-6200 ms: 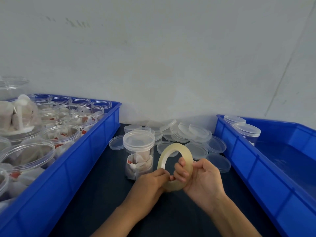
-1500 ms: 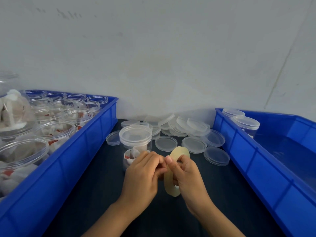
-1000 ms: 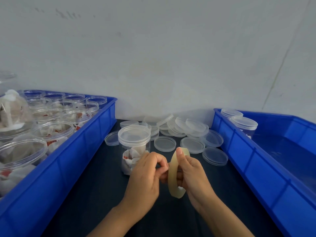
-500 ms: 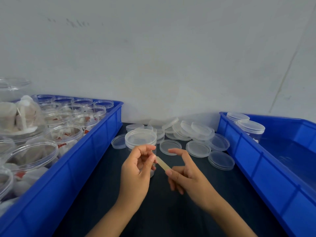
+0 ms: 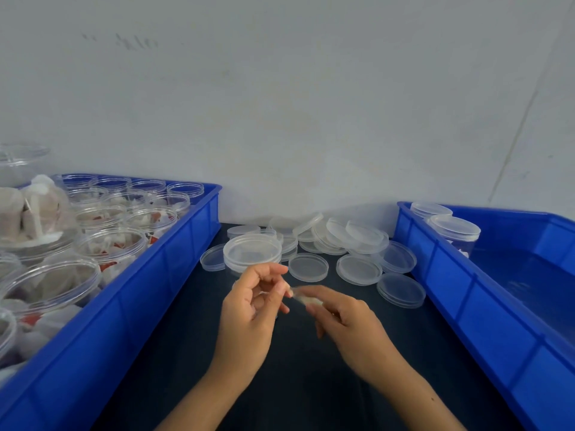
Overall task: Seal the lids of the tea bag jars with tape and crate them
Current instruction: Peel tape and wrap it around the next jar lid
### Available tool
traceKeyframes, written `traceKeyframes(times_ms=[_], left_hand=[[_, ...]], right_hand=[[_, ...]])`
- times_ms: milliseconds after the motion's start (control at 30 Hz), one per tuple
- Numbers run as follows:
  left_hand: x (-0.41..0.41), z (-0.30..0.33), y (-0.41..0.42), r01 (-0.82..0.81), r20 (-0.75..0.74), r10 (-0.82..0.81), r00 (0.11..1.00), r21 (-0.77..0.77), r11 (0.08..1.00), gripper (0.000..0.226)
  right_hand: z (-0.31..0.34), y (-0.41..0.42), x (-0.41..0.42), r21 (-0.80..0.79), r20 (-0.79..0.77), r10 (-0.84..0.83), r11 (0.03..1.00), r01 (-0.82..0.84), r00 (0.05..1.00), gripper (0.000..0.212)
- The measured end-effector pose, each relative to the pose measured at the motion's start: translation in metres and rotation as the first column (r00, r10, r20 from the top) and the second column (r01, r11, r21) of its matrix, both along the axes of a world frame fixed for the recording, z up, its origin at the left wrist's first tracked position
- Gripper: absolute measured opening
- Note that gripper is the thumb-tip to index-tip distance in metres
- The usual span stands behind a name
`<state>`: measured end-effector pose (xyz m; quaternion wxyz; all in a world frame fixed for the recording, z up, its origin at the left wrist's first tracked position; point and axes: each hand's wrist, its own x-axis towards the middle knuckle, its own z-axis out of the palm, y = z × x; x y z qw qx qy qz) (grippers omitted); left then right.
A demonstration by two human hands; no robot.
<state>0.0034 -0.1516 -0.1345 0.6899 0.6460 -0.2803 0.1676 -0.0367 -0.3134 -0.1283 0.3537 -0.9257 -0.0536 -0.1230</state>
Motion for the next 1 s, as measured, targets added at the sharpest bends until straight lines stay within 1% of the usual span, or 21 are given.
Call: traceKeyframes(times_ms=[67,133,233,300,333,367,400,433,467,500,533,567,600,633,667,700,800,933,1000], left_hand=[[0.0,0.001,0.002,-0.006,0.004,0.006,1.0,0.035,0.999,0.017],[0.001,0.002,0.003,-0.069,0.039,0.066,0.997,0.081,0.994,0.016],[0.001,0.002,0.002,-0.212,0.161,0.186,0.969,0.16,0.964,0.025],[0.001,0.002,0.003,-0.266,0.202,0.231,0.952,0.167,0.949,0.024],[0.002,0.001,0.005,-0.317,0.244,0.273,0.931,0.162,0.935,0.021],[0.004,0.002,0.008,-0.4,0.306,0.339,0.889,0.161,0.902,0.019],[0.007,0.003,0.011,-0.492,0.363,0.414,0.835,0.156,0.856,0.025],[0.013,0.002,0.014,-0.559,0.386,0.476,0.79,0.137,0.818,0.038],[0.019,0.0,0.018,-0.583,0.355,0.512,0.782,0.127,0.803,0.053],[0.025,-0.001,0.02,-0.555,0.272,0.508,0.817,0.137,0.82,0.071],[0.03,-0.003,0.022,-0.481,0.15,0.461,0.875,0.154,0.863,0.088],[0.035,-0.005,0.021,-0.373,0.014,0.376,0.927,0.166,0.913,0.101],[0.04,-0.009,0.02,-0.263,-0.098,0.282,0.954,0.171,0.95,0.108],[0.045,-0.014,0.019,-0.175,-0.168,0.205,0.964,0.178,0.968,0.11],[0.049,-0.019,0.018,-0.12,-0.2,0.156,0.967,0.183,0.976,0.109],[0.053,-0.023,0.018,-0.1,-0.212,0.138,0.967,0.181,0.978,0.105],[0.059,-0.026,0.021,-0.101,-0.228,0.147,0.963,0.201,0.974,0.098],[0.052,-0.014,0.026,0.016,-0.277,0.043,0.96,0.21,0.978,0.089],[0.048,-0.009,0.024,0.092,-0.302,-0.018,0.953,0.232,0.968,0.086]], right_hand=[[-0.002,0.002,0.0,0.024,-0.004,-0.018,1.0,0.018,1.0,0.024],[-0.003,0.003,0.001,0.041,0.003,-0.048,0.998,0.048,0.999,0.022],[-0.004,0.005,0.0,0.033,0.008,-0.084,0.996,0.084,0.996,0.019],[-0.003,0.006,0.0,0.039,0.016,-0.108,0.993,0.108,0.994,0.018],[-0.003,0.007,-0.001,0.051,0.021,-0.123,0.991,0.122,0.992,0.018],[-0.002,0.008,-0.001,0.07,0.025,-0.138,0.988,0.136,0.99,0.018],[-0.002,0.008,-0.001,0.093,0.028,-0.15,0.985,0.147,0.988,0.019],[-0.001,0.008,-0.001,0.114,0.028,-0.159,0.981,0.155,0.987,0.02],[0.0,0.007,0.0,0.127,0.026,-0.163,0.979,0.159,0.986,0.022],[0.0,0.007,-0.001,0.127,0.023,-0.161,0.979,0.157,0.987,0.023],[0.0,0.007,-0.001,0.113,0.021,-0.156,0.982,0.152,0.988,0.023],[0.0,0.007,-0.001,0.092,0.022,-0.151,0.985,0.148,0.988,0.023],[0.0,0.008,-0.001,0.069,0.027,-0.149,0.987,0.147,0.988,0.023],[0.0,0.008,-0.002,0.044,0.037,-0.149,0.988,0.147,0.988,0.024],[0.001,0.009,-0.002,0.014,0.052,-0.151,0.988,0.151,0.987,0.025],[0.002,0.009,-0.003,-0.022,0.071,-0.157,0.987,0.159,0.985,0.027],[0.009,0.007,-0.004,-0.153,0.128,-0.183,0.967,0.201,0.975,0.032],[0.023,-0.005,-0.007,-0.351,0.191,-0.204,0.899,0.261,0.96,0.033],[0.033,-0.013,-0.008,-0.41,0.197,-0.191,0.875,0.258,0.962,0.033]])
